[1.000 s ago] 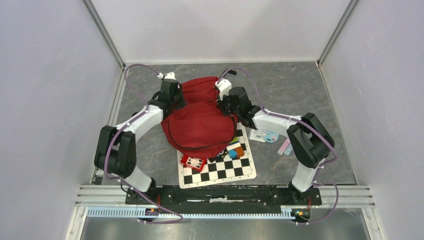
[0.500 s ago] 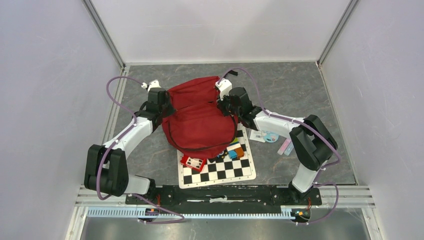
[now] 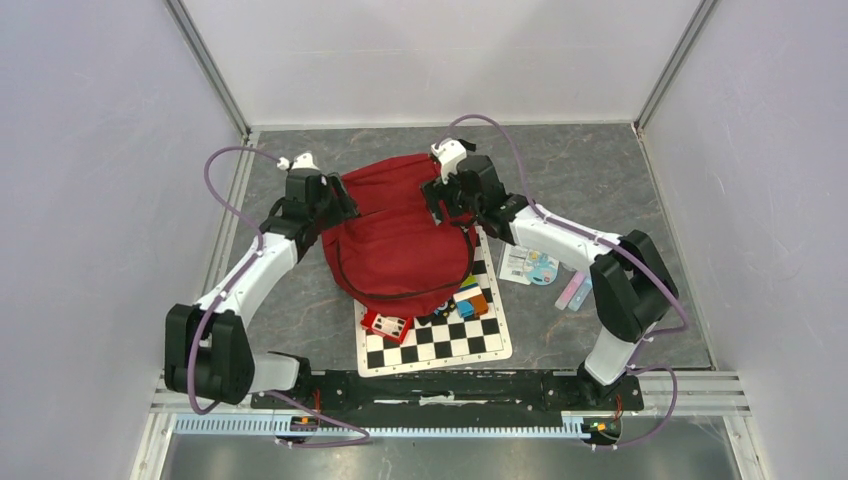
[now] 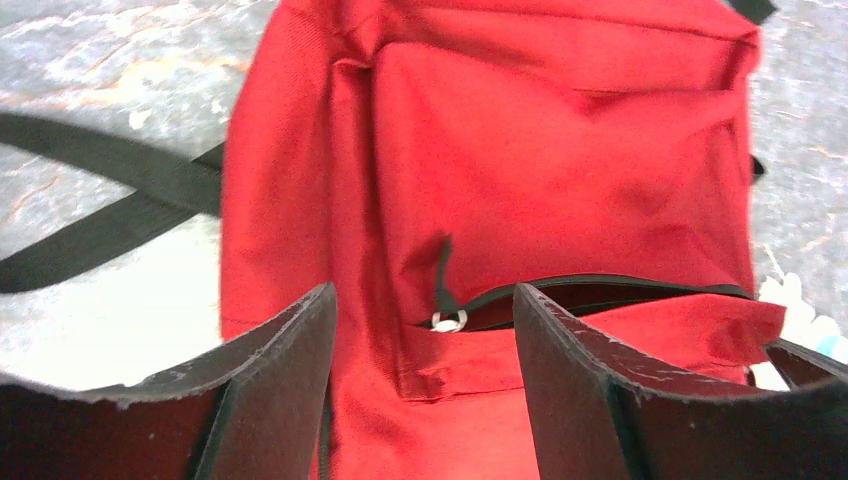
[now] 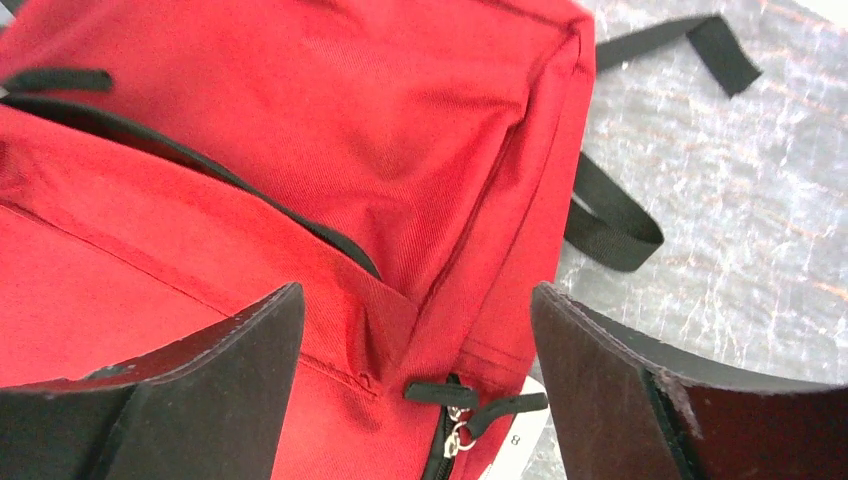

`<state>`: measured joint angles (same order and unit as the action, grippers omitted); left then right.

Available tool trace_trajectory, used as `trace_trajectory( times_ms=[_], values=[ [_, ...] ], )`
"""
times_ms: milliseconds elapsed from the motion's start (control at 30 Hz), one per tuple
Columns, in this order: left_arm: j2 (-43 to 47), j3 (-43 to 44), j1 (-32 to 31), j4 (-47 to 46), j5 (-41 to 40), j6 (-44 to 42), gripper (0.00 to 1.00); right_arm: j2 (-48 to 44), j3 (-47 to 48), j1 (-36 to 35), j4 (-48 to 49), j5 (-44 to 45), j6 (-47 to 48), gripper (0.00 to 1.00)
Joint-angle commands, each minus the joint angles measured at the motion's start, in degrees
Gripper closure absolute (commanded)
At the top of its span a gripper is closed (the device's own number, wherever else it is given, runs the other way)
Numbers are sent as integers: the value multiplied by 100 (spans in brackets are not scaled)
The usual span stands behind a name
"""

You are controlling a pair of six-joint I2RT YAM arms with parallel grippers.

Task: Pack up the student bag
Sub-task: Unzip the student bag at the center of the board.

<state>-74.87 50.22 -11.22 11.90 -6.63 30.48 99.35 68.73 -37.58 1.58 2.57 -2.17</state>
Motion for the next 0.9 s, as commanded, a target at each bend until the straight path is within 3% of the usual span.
trace_trajectory(
  times_ms=[0, 133, 467, 700, 867],
  values=[
    [-243, 609, 6, 112, 886, -349, 28, -14, 707, -3, -138, -150, -93, 11],
    [-772, 1027, -26, 146, 1584, -496, 25, 401, 1239, -3, -293, -239, -229, 14],
    [-1705, 1653, -323, 99, 2456, -695, 25, 1461, 2183, -3, -555, -663, -494, 25],
    [-1533, 1346, -993, 698, 2219, -1044, 50, 1338, 1833, -13, -809, -888, -520, 26],
    [-1074, 858, -1263, 711, 1749, -816, 55, 818, 1072, -25, -660, -865, -518, 30]
  ],
)
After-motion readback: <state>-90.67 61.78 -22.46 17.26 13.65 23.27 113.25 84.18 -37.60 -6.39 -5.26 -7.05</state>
